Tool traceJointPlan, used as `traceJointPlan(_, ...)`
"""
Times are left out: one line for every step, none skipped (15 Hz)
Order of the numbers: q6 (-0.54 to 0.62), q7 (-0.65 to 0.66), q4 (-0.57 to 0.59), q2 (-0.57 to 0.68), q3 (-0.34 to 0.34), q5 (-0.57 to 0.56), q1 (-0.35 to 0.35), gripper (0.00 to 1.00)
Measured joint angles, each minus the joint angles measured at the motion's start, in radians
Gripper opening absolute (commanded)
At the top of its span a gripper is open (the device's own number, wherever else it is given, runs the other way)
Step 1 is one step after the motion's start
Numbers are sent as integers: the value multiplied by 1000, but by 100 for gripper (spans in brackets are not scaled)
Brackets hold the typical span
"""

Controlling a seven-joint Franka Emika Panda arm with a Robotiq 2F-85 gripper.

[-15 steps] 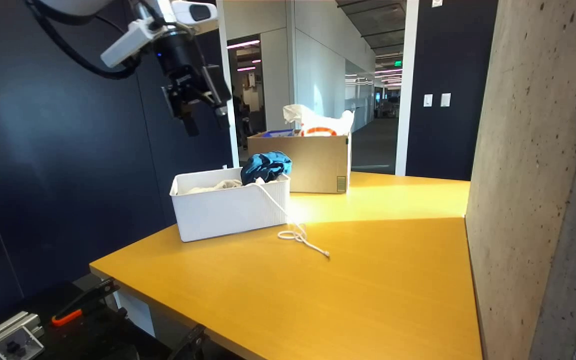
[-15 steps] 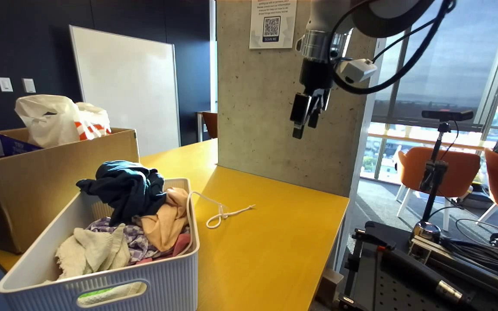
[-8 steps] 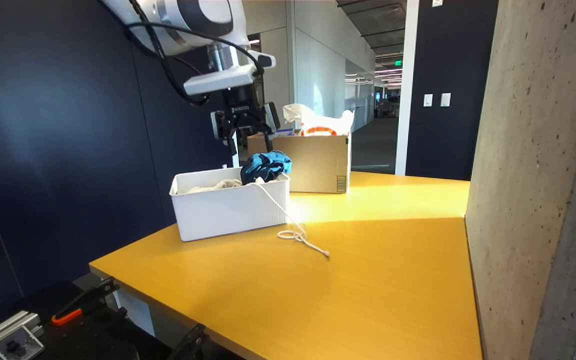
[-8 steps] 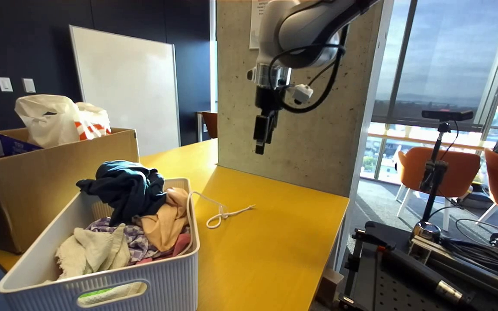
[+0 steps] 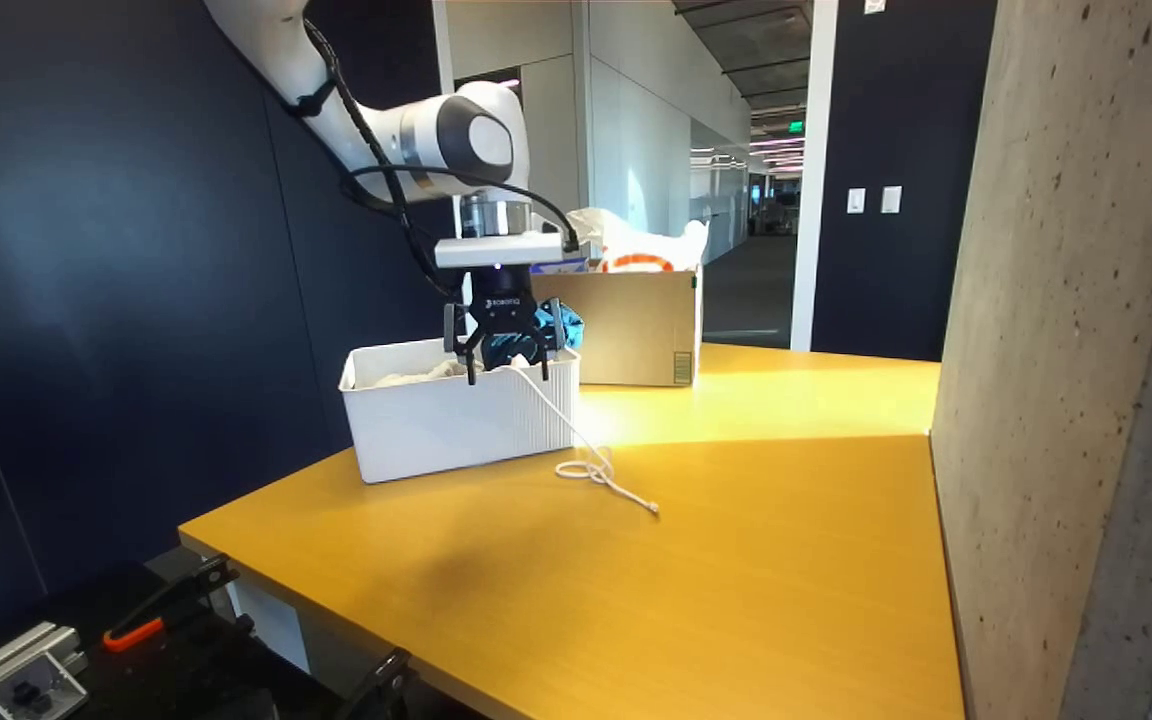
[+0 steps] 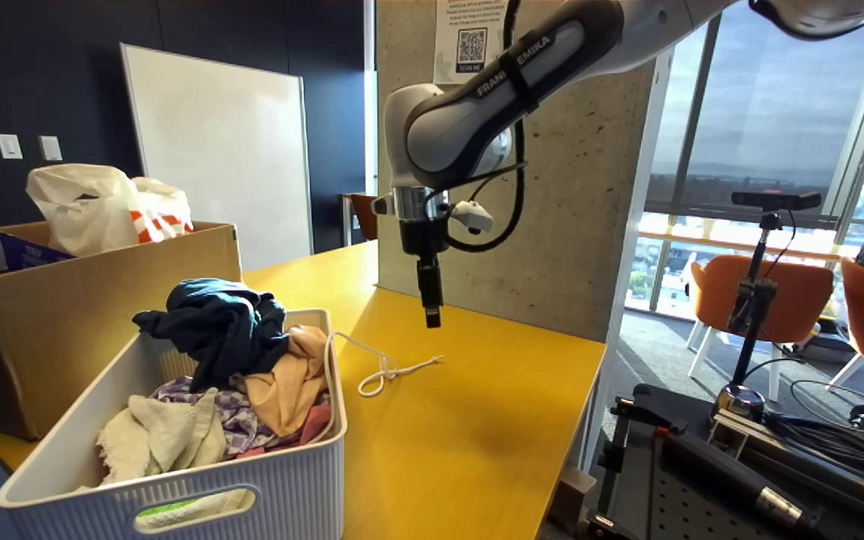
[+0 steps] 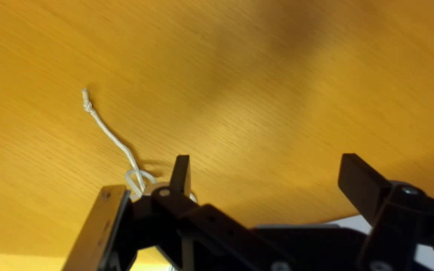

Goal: Remove the white rope from the white basket and put it on the table

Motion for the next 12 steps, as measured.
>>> traceJointPlan(-41, -39, 28, 16, -1, -20, -3, 100)
traceJointPlan(-77, -76, 60, 33, -4, -47, -4, 100)
traceJointPlan(-99, -101, 94, 52, -6, -78, -2, 100)
traceJointPlan(-109, -116, 130, 76, -10, -109, 4, 100)
traceJointPlan(-110, -124, 166, 103, -13, -137, 12, 100)
traceJointPlan(-110, -125, 203, 132, -16, -161, 20, 100)
traceJointPlan(-109, -120, 235, 156, -20, -179, 30, 100)
traceJointPlan(-109, -115, 261, 173, -26, -188, 40, 100)
traceJointPlan(-110, -114, 276, 182, -29, -192, 46, 100)
traceJointPlan(-110, -114, 283, 186, -32, -193, 50, 100)
traceJointPlan(-110, -114, 286, 186, -33, -194, 51, 100)
traceJointPlan(-110, -114, 286, 186, -33, -193, 51, 100)
